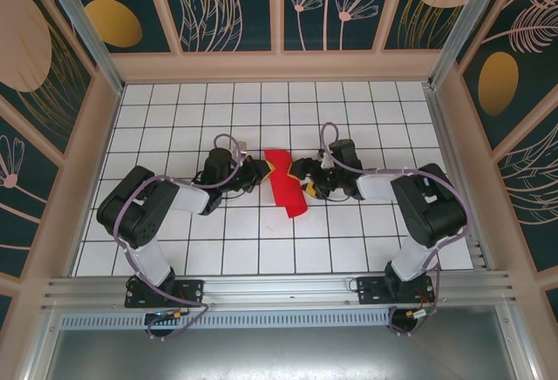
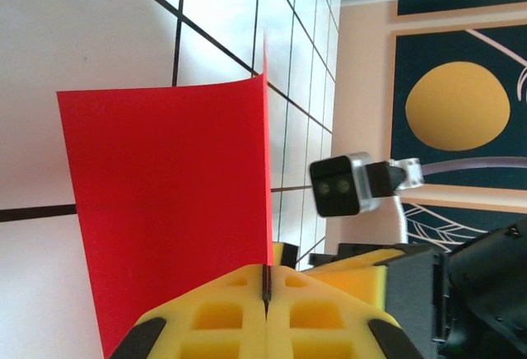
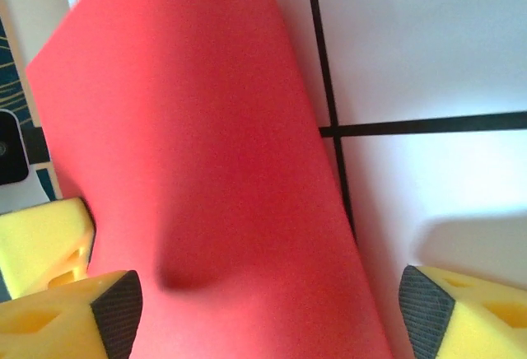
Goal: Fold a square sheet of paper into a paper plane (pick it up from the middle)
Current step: First fold in half a square sheet of paper at the center of the table.
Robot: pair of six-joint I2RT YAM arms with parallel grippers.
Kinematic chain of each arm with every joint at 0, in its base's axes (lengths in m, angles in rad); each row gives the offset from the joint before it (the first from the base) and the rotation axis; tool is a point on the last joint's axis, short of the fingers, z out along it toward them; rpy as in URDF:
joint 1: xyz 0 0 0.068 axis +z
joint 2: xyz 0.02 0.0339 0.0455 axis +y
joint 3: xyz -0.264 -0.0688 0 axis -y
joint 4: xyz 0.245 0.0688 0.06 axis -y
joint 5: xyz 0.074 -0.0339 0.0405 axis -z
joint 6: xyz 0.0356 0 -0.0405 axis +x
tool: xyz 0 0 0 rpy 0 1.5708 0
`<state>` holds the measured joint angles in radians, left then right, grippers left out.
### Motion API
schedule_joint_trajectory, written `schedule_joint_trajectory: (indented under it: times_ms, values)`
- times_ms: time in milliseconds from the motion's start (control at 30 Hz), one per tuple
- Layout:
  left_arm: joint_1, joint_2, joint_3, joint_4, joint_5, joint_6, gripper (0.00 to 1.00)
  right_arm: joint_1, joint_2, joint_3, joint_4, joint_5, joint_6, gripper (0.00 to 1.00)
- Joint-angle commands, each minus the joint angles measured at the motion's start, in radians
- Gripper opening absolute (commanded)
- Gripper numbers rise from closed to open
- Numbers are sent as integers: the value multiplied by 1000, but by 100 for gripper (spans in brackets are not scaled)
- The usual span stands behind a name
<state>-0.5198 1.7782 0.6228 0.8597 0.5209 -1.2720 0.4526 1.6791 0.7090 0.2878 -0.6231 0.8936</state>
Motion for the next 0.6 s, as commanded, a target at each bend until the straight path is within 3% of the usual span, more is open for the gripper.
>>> schedule_joint_trajectory:
  times_ms: [0, 300, 567]
  values:
    - [-13, 30, 44, -33, 26, 39, 0, -24, -80, 10, -120, 77, -92, 87]
    - [-60, 78, 119, -90, -2, 65, 0, -60, -187, 29, -301, 232, -241, 88]
    - [-88, 77, 146, -247, -108, 133, 0, -66, -127, 63, -314, 83, -364, 81]
